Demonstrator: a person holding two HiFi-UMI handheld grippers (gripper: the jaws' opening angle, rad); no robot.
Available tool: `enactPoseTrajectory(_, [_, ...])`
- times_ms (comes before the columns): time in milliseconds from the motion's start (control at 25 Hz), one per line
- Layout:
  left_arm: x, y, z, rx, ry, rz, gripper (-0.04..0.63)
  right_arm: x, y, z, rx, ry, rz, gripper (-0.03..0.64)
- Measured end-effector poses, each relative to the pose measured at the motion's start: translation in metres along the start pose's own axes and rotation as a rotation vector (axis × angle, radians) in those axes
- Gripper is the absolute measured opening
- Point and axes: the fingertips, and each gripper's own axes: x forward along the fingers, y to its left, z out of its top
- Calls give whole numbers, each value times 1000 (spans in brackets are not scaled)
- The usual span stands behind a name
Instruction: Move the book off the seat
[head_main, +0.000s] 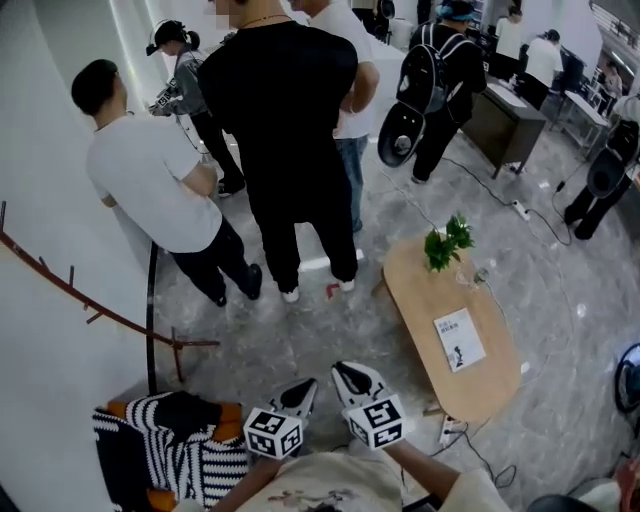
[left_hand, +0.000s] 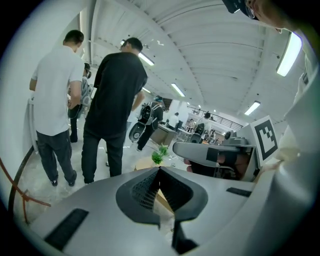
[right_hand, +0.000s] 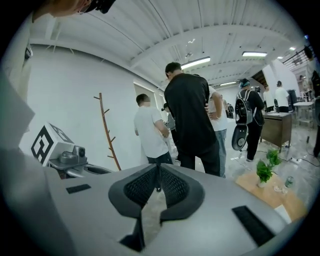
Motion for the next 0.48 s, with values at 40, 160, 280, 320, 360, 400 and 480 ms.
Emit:
enactPoseTrajectory(40, [-7, 3, -1, -5, -6, 8, 8, 1, 9, 0, -10, 2, 11, 29])
enactPoseTrajectory(160, [-20, 9, -3, -17, -29, 24, 9, 2, 30, -4, -15, 2, 36, 29])
enactPoseTrajectory(280, [-35, 9, -6, -16, -40, 28, 8, 1, 50, -10, -7, 3, 47, 29])
enactPoseTrajectory(320, [-39, 8, -7, -16, -41, 27, 8, 0, 57, -12, -6, 4, 51, 29])
enactPoseTrajectory(360, [-44, 8, -8, -16, -41, 27, 9, 0, 63, -14, -6, 5, 54, 29])
enactPoseTrajectory(400, [-47, 7, -10, -15, -40, 27, 8, 0, 67, -15, -6, 5, 56, 29])
enactPoseTrajectory(480, [-52, 8, -10, -8, -42, 29, 9, 0, 73, -14, -6, 1, 56, 29])
